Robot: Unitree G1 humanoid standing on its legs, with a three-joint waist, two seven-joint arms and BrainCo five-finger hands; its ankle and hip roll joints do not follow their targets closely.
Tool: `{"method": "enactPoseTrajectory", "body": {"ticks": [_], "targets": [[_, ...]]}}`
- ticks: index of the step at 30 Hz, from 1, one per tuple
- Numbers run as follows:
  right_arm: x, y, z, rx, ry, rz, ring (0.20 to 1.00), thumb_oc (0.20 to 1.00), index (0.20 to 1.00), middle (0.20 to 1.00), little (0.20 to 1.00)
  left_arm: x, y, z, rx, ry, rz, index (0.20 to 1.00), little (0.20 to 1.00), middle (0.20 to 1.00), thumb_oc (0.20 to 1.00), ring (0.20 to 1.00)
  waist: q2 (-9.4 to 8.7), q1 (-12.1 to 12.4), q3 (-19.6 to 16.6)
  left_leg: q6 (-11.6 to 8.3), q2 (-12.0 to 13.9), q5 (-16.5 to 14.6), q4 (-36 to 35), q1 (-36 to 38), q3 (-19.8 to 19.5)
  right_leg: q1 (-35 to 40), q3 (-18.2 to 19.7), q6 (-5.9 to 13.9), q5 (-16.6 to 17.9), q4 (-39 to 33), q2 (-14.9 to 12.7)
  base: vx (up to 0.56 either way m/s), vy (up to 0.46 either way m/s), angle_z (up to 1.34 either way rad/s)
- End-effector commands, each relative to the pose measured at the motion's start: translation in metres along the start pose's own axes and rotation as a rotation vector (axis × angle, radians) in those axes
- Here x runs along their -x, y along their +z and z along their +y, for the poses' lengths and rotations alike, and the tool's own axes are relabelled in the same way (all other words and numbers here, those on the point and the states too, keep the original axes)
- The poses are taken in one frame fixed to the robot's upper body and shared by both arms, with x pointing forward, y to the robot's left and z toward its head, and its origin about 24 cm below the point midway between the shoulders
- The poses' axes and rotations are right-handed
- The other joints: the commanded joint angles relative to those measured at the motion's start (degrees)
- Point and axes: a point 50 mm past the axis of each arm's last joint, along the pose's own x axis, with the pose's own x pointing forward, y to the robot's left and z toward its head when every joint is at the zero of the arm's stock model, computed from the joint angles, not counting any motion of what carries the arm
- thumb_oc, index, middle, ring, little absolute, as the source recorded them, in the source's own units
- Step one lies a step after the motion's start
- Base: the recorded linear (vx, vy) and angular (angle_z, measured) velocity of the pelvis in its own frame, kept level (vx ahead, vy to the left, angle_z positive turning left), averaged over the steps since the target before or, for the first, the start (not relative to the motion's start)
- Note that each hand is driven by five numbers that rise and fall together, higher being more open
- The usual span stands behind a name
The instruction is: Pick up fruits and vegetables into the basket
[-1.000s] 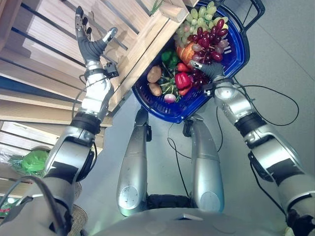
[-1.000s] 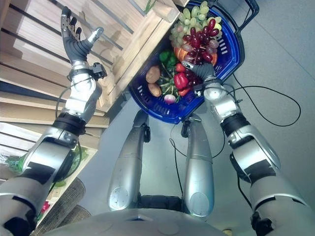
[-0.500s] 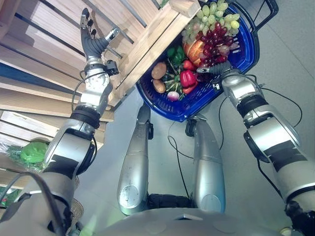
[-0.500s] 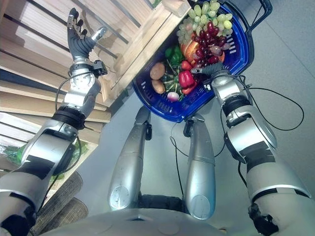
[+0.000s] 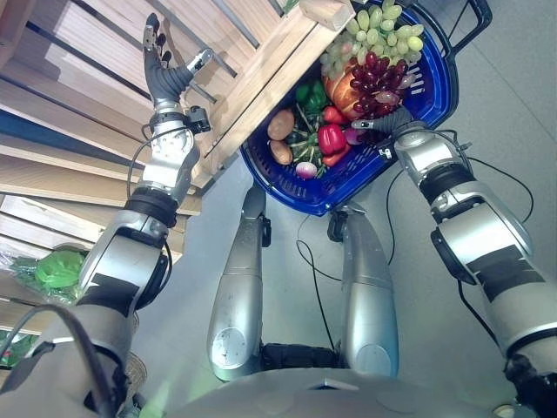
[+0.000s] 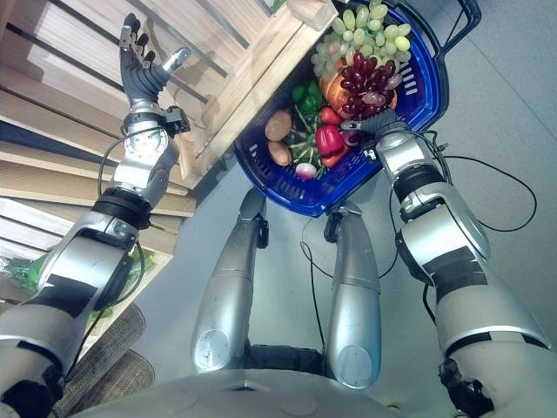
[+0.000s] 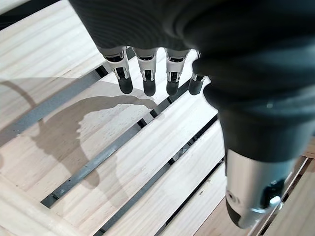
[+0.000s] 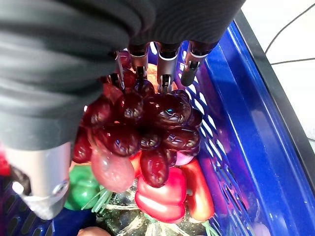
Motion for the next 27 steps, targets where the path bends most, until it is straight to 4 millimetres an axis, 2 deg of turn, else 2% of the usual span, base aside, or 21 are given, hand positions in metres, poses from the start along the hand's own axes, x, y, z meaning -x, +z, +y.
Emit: {"method": "enactPoseTrajectory", "body": {"ticks": [1,3,6,12,14,15,17,20,21,25,27], "targets": [[-0.001,-0.005,-0.007,0.017,-0.038,-0.009,1.000,1.000,1.000,1.000,1.000,0.002,-0.006,0.000,-0.040,0.001,0.014,1.000,1.000,1.000,1.000,1.000,0.79,-0.1,-2.6,1.88,-3.8,-9.2,6.8,3.6,3.6,6.8,2.9,6.86,6.5,-11.7,3.3,-0.03,0.040,0.01],[-0.001,-0.010,-0.007,0.022,-0.042,-0.010,1.000,1.000,1.000,1.000,1.000,0.004,-0.012,0.002,-0.069,-0.010,0.037,1.000,1.000,1.000,1.000,1.000,0.68,-0.2,-2.6,1.86,-3.8,-9.2,6.3,5.1,3.6,8.1,3.1,6.98,6.6,-12.3,3.3,-0.01,0.046,0.00],[0.000,-0.026,-0.001,0.026,-0.039,0.011,1.000,1.000,1.000,1.000,1.000,0.016,-0.034,0.011,-0.119,-0.030,0.119,1.000,1.000,1.000,1.000,1.000,0.39,-0.5,-2.6,1.66,-3.6,-9.0,4.3,10.1,3.7,12.8,3.7,7.40,7.2,-14.5,2.9,0.00,0.068,-0.02],[0.005,-0.075,0.013,0.013,-0.010,0.078,1.000,1.000,1.000,1.000,1.000,0.058,-0.086,0.034,-0.199,-0.067,0.315,1.000,1.000,1.000,1.000,1.000,-0.70,-0.6,-2.6,1.53,-3.4,-8.4,-1.1,21.9,3.8,24.8,4.2,8.48,9.4,-21.2,1.3,0.02,0.027,-0.06],[0.008,-0.093,0.020,0.007,0.001,0.106,1.000,1.000,1.000,1.000,1.000,0.076,-0.102,0.041,-0.228,-0.085,0.377,1.000,1.000,1.000,1.000,1.000,-1.07,-0.3,-4.2,1.49,-3.3,-8.3,-3.0,24.5,4.0,27.7,4.3,8.87,10.0,-23.5,0.8,0.06,-0.009,-0.04],[0.011,-0.102,0.024,0.000,0.007,0.122,1.000,1.000,1.000,1.000,1.000,0.087,-0.111,0.044,-0.244,-0.094,0.411,1.000,1.000,1.000,1.000,1.000,-1.34,-0.2,-5.3,1.50,-3.2,-8.3,-3.9,25.7,4.0,29.2,4.4,9.06,10.4,-24.8,0.5,0.12,-0.041,-0.03],[0.020,-0.131,0.039,-0.020,0.026,0.181,1.000,1.000,1.000,1.000,1.000,0.120,-0.134,0.051,-0.297,-0.132,0.512,1.000,1.000,1.000,1.000,1.000,-1.88,0.1,-8.5,1.52,-3.0,-8.5,-6.5,29.6,3.9,33.7,4.2,9.48,11.1,-28.2,-0.2,0.17,-0.049,-0.01],[0.035,-0.165,0.058,-0.044,0.048,0.241,1.000,1.000,1.000,1.000,1.000,0.158,-0.157,0.059,-0.361,-0.195,0.645,1.000,1.000,1.000,1.000,1.000,-2.39,0.2,-12.2,1.62,-2.8,-8.7,-9.0,33.8,3.8,38.7,4.0,9.74,11.5,-31.2,-0.3,0.14,-0.057,0.05],[0.038,-0.172,0.060,-0.045,0.052,0.252,1.000,1.000,1.000,1.000,1.000,0.166,-0.160,0.061,-0.373,-0.212,0.666,1.000,1.000,1.000,1.000,1.000,-2.45,0.2,-12.9,1.64,-2.7,-8.7,-9.5,34.6,3.7,39.6,4.0,9.81,11.6,-31.7,-0.3,0.11,-0.058,0.09],[0.071,-0.232,0.075,-0.099,0.084,0.374,1.000,1.000,1.000,1.000,1.000,0.222,-0.183,0.085,-0.464,-0.345,0.861,1.000,1.000,1.000,1.000,1.000,-2.62,0.5,-18.4,1.93,-2.2,-9.0,-11.7,39.4,3.8,44.3,3.8,10.16,11.4,-33.1,-0.2,0.16,-0.065,0.20],[0.087,-0.253,0.082,-0.104,0.105,0.427,1.000,1.000,1.000,1.000,1.000,0.243,-0.189,0.094,-0.482,-0.381,0.942,1.000,1.000,1.000,1.000,1.000,-2.63,0.5,-20.2,2.10,-2.0,-9.2,-12.3,40.9,3.9,45.7,3.8,10.17,11.1,-33.3,-0.1,0.16,-0.047,0.15]]}}
